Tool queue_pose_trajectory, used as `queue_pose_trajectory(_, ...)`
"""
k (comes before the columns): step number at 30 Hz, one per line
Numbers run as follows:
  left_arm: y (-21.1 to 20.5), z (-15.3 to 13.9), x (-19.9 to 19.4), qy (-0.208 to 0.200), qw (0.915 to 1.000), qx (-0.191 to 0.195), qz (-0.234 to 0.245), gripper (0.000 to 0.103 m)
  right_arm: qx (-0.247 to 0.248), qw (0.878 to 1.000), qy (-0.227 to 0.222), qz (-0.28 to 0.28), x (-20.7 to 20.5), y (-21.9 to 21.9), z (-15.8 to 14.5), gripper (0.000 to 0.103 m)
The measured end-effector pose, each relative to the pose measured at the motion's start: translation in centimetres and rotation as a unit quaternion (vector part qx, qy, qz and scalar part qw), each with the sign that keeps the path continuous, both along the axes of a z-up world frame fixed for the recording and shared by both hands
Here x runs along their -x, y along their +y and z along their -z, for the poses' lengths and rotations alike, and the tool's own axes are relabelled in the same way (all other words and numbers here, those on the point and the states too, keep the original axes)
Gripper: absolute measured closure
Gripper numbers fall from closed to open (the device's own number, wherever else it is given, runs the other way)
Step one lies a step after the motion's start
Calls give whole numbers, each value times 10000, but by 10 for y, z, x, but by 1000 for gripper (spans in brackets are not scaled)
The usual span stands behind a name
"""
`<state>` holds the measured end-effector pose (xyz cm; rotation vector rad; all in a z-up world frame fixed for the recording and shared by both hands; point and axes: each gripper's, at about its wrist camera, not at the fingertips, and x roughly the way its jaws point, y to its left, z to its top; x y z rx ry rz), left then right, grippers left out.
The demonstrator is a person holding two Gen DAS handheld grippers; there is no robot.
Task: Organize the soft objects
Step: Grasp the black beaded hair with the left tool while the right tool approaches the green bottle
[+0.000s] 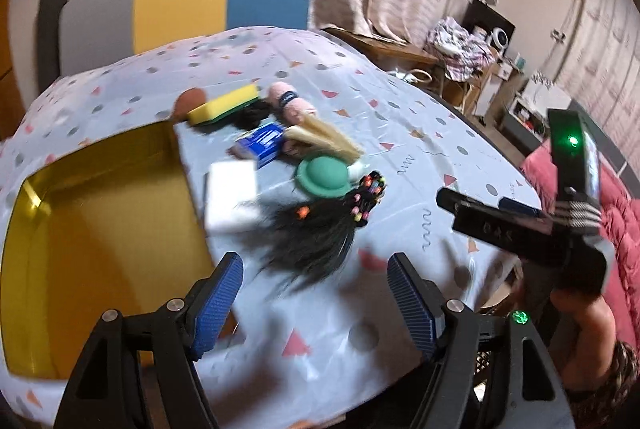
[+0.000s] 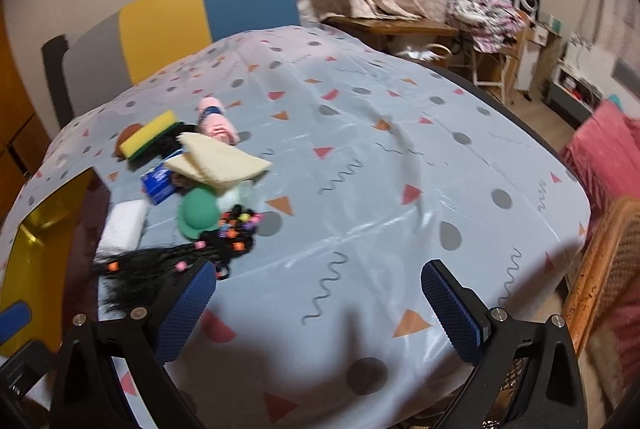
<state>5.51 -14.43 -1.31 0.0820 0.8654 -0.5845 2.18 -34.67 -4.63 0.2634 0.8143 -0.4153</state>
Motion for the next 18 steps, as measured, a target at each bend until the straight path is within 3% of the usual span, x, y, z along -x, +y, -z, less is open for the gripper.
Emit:
queue_pose_trajectory(10,-73,33,-49,28,9961,-679,557,23,-95,9990,59,433,6,-18,5,0)
queue_pose_trajectory(18,-108,61,-75,-32,9897,-1225,738,23,-34,9969,115,772,11,-32,5,0)
